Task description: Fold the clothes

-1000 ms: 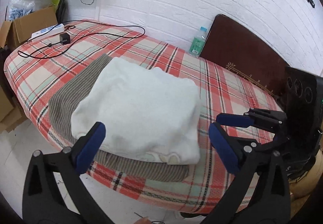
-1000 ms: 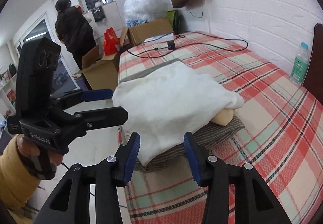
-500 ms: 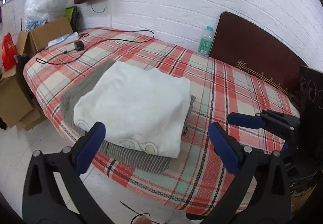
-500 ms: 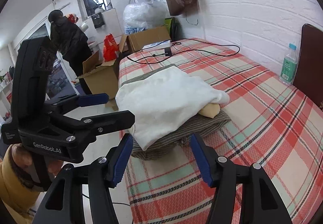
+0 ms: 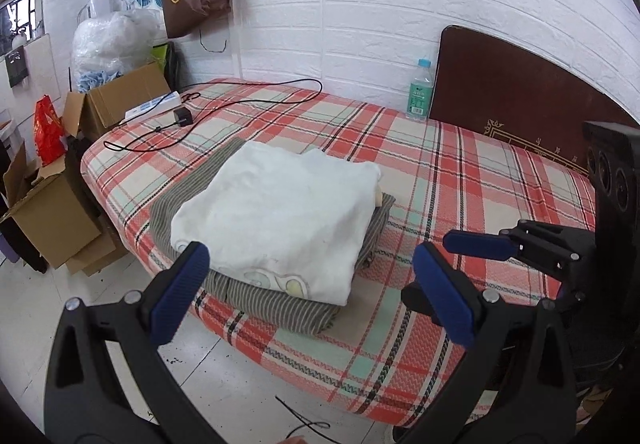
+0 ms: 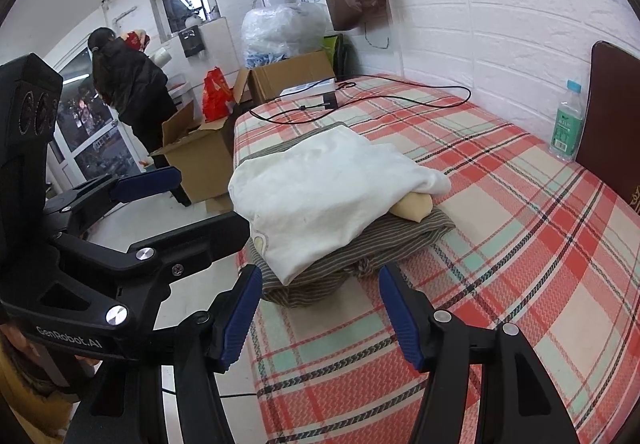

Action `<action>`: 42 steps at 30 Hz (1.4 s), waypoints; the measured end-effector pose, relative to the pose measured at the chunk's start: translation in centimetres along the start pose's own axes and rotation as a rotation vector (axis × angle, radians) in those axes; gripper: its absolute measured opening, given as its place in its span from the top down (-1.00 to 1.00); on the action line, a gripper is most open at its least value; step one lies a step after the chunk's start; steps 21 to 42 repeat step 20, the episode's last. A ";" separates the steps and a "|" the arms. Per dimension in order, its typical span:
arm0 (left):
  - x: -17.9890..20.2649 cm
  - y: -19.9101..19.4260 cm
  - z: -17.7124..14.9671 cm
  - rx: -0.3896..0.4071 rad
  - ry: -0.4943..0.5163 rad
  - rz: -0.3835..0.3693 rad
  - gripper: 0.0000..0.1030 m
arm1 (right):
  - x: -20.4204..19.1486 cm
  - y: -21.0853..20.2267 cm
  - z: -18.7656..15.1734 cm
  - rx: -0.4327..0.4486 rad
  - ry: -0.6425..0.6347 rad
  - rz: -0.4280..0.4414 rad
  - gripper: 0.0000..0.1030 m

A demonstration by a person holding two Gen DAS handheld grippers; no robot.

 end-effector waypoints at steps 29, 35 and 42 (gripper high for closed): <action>0.7 -0.1 -0.7 -0.023 -0.017 0.009 -0.98 | 1.1 -0.4 -1.3 -0.004 0.064 -0.007 -0.23; 0.7 -0.1 -0.7 -0.023 -0.017 0.009 -0.98 | 1.1 -0.4 -1.3 -0.004 0.064 -0.007 -0.23; 0.7 -0.1 -0.7 -0.023 -0.017 0.009 -0.98 | 1.1 -0.4 -1.3 -0.004 0.064 -0.007 -0.23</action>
Point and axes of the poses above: each gripper's, at about its wrist camera, not at the fingertips, and y roughly the way its jaws point, x to its right, z to its top, the point moved 9 cm from there along y, roughly the way its jaws point, and after that the axes turned 11 degrees about z, right-handed, at the moved point
